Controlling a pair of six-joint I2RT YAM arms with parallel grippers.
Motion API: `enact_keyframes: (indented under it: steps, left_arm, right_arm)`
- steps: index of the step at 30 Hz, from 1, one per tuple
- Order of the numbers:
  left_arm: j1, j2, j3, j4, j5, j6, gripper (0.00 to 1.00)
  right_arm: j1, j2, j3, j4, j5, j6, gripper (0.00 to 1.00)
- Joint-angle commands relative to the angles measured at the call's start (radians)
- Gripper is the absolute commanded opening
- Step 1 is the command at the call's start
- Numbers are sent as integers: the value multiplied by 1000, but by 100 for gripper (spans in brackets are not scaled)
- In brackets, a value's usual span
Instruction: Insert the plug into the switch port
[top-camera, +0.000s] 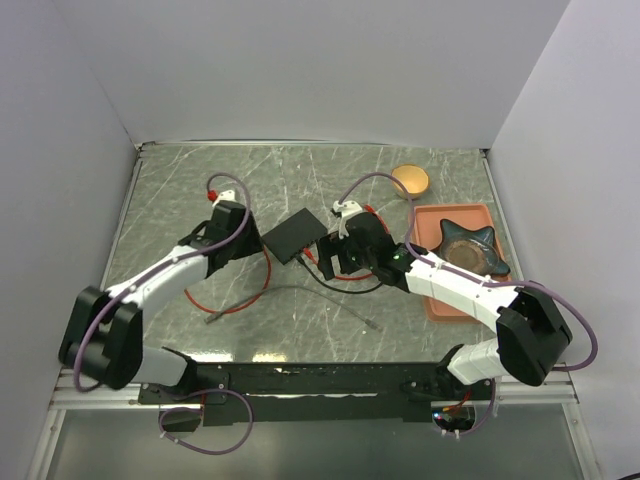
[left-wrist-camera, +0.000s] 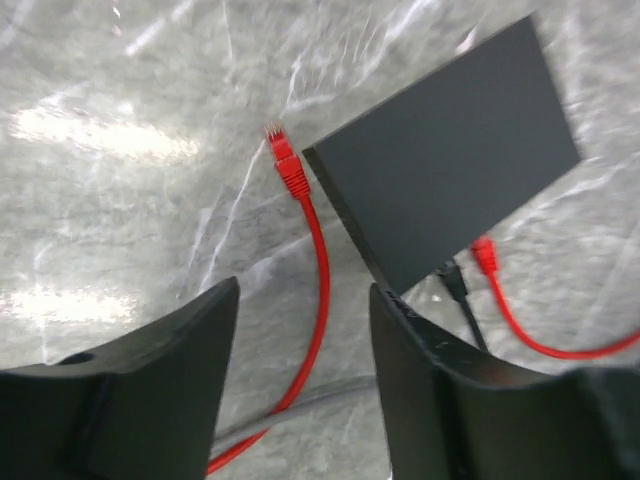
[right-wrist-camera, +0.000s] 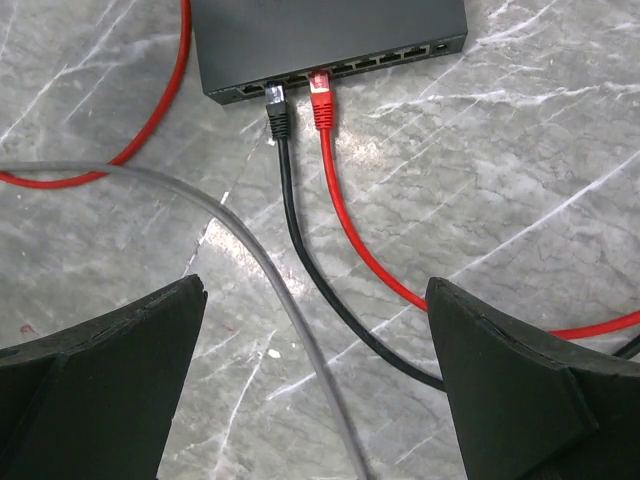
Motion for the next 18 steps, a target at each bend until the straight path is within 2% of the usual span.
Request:
enact_keyframes:
  steps: [1,4,10,15,18]
  left_arm:
    - [-51,112,91,-9,-80,-5,55]
    - [-85,244,154,-29,-121,-7,54]
    - [-111,389,239,-49,-170,-22,54]
    - [-114,461,291,-81,-197,-27,54]
    - [-117,453,270,-59,-204,-31,53]
  right_arm:
    - [-5,-37,-12,42,10,6,99]
    - [-4,-40,-8,31,17,5,99]
    - [-4,-54,-17,25,40,-4,99]
    - [-7,-56,-26,27,54,-12,99]
    - [-7,-48,-18,14,59,-13,99]
